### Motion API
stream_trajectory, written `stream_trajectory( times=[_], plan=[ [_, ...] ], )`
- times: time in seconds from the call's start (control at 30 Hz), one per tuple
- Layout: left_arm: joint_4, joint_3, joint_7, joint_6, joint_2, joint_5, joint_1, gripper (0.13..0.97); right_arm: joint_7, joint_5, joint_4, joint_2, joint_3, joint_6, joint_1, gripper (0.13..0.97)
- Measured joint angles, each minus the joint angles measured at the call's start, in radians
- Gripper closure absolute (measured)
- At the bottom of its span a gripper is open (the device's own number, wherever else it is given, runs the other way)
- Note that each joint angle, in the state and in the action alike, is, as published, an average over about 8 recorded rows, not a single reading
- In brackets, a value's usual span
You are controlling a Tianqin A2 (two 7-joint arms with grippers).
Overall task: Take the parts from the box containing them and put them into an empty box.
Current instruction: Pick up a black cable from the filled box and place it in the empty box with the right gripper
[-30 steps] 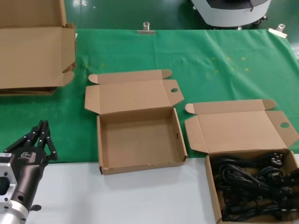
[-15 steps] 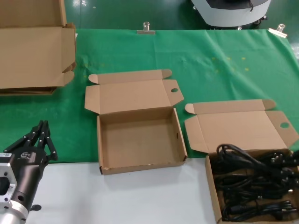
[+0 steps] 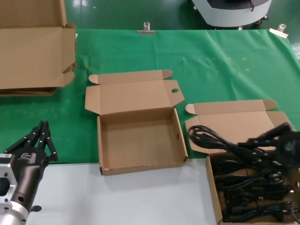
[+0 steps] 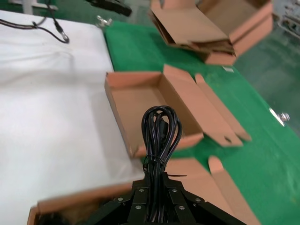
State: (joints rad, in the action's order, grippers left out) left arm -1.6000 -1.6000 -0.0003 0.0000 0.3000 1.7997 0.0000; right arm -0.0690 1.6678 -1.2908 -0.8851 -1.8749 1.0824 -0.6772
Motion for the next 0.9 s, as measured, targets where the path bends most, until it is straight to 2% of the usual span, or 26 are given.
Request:
stream_trajectory(
  times=[0.37, 0.9],
  plan=[
    [0.000, 0.000, 0.000, 0.000, 0.000, 0.000, 0.000, 0.925, -0.046, -0.071, -0.006, 0.127, -0.081, -0.031, -0.077, 0.907],
    [0.000, 0.000, 0.000, 0.000, 0.000, 0.000, 0.000, 0.925, -0.164, -0.173, 0.156, 0.375, -0.193, -0.124, -0.194, 0.908]
  ],
)
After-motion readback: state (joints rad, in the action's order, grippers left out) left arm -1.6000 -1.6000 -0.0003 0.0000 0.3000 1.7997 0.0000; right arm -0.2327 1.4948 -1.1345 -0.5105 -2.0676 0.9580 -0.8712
